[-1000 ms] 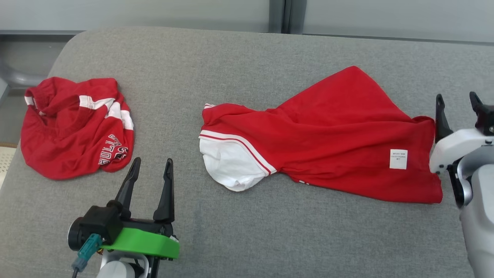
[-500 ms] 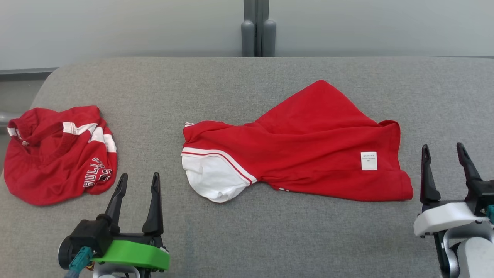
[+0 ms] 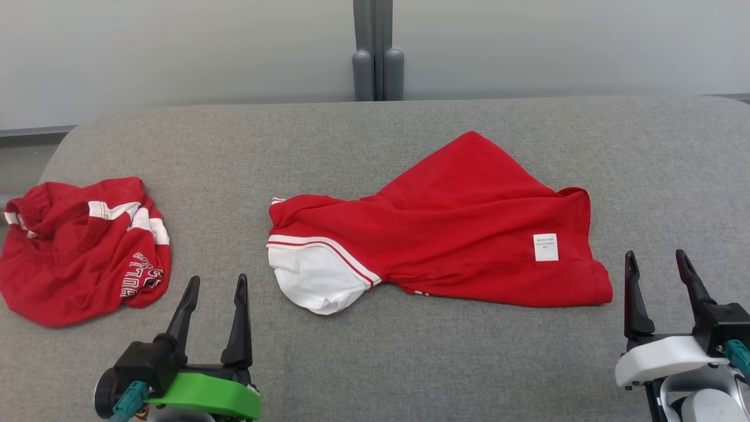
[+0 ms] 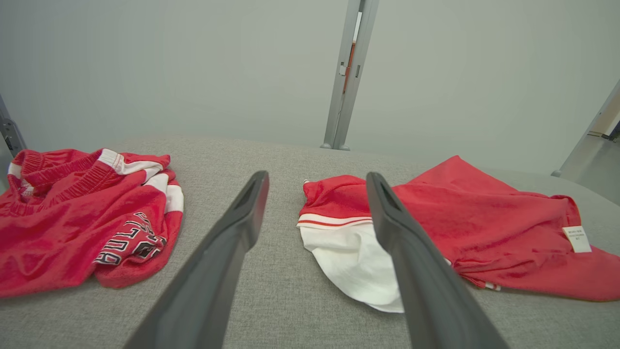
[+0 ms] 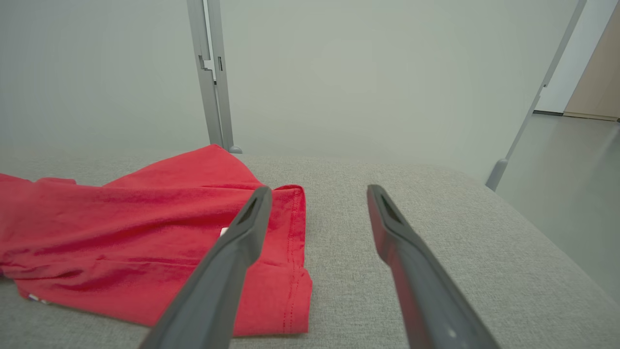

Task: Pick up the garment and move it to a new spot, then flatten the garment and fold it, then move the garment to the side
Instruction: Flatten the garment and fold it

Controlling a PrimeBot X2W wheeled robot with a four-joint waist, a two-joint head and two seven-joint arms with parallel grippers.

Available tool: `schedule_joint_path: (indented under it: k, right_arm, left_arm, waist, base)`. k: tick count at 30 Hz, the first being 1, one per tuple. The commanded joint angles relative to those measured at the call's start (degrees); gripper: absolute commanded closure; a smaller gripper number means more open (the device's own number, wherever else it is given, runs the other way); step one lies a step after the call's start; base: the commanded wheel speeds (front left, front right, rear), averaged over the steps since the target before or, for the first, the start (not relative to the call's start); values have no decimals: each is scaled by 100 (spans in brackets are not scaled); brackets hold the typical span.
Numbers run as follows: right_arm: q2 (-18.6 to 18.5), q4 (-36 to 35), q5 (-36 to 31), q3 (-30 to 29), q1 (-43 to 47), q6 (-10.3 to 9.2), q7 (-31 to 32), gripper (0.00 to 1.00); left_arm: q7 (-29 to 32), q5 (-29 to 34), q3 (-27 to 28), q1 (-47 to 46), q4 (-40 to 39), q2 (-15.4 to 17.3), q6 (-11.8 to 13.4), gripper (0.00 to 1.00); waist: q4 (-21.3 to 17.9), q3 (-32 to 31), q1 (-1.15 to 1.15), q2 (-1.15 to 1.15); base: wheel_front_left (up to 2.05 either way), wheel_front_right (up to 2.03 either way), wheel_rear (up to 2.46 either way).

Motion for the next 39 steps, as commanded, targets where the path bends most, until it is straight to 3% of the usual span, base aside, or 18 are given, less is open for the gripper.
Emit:
schedule_joint_path:
  k: [1,9,20,26,39]
  right_arm:
    - [3,-40,-16,-15,54,-11,-21,0]
    - [15,-46,15,15,21,-11,-20,0]
    - [17,-21,36,158,-179,-11,-20,0]
    - [21,-44,46,170,-274,-11,-20,0]
    - [29,-21,54,182,-368,-11,-20,0]
  left_arm:
    - [-1,9,1,47,16,5,-24,0]
    - [-1,-4,-151,-185,353,61,-24,0]
    - [9,-283,-702,-1621,2733,160,-21,0]
    - [116,-487,-688,-2307,3929,159,15,0]
    - [85,-643,-966,-2963,4992,44,-15,0]
  waist:
    - [22,8,0,0]
    - [84,85,0,0]
    - [-215,412,0,0]
    - [-420,597,0,0]
    - [-477,802,0,0]
  base:
    - [0,0,0]
    - [0,0,0]
    - [0,0,0]
    - [0,0,0]
    - [0,0,0]
